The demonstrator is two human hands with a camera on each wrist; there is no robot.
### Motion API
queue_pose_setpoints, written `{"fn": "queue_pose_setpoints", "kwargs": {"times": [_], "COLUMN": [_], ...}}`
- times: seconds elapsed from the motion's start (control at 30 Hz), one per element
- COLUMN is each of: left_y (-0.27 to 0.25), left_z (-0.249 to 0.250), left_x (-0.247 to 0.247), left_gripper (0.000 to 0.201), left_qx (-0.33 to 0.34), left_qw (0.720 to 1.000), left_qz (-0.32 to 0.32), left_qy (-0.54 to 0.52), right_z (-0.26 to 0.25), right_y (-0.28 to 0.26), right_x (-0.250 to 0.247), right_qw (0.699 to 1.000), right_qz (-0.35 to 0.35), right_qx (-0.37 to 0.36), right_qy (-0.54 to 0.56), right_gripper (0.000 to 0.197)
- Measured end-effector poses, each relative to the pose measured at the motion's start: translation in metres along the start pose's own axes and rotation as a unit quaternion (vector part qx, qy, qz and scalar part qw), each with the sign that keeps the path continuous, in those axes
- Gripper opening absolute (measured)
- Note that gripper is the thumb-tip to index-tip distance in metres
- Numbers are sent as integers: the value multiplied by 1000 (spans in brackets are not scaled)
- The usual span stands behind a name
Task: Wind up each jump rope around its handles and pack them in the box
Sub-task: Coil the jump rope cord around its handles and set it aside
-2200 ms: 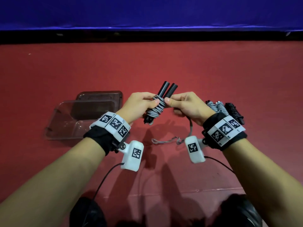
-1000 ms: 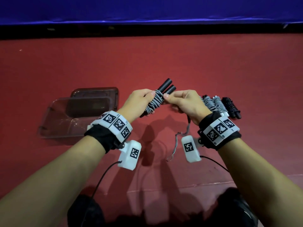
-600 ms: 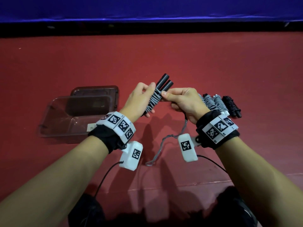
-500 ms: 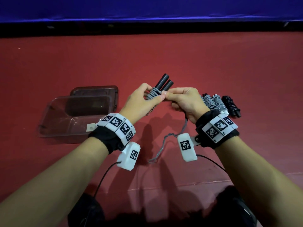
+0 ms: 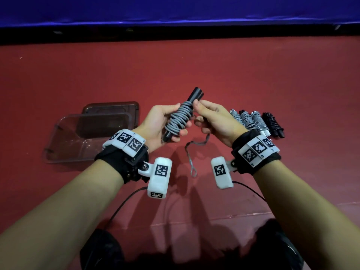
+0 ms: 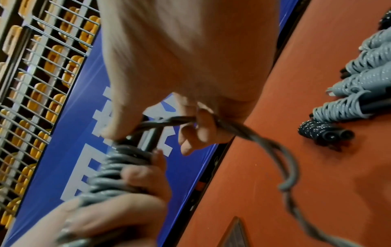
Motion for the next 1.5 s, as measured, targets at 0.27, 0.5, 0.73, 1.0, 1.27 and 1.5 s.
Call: {"fn": "queue_pose_setpoints", "kwargs": {"times": [0.27, 0.5, 0.73, 1.0, 1.27, 1.5], "left_y": [16, 17, 6, -4, -3, -3], "left_z": [-7, -14, -3, 1, 2, 1], "left_x": [-12, -14, -8, -6, -4, -6], "left_gripper": [38, 22, 30, 47, 37, 39], "left_qx": [166, 166, 103, 29, -4, -20], "left_qw": [933, 941, 979, 994, 998, 998], "left_qz": [134, 166, 155, 78, 58, 50], "left_qy": [289, 243, 82, 67, -37, -15], "right_z": [3, 12, 13, 6, 1, 0], "right_y": [2, 8, 9, 3, -4, 4], "right_x": [-7, 0, 2, 7, -5, -5], "right_qw": [987, 990, 999, 998, 996, 993], "right_qz": [160, 139, 21, -3, -57, 34], "right_qx": [4, -3, -4, -44, -61, -103], "right_qy": [0, -22, 45, -33, -26, -52], "right_gripper": [38, 34, 34, 29, 30, 19]}}
Point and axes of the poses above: each hand's wrist, its own y-axis towards the middle knuckle, its own x-axis out of the palm, z = x × y, the point moved 2 cm from there along y, towards the middle knuckle, and after that the axes turned 5 degrees about x, right-handed, at the moved point
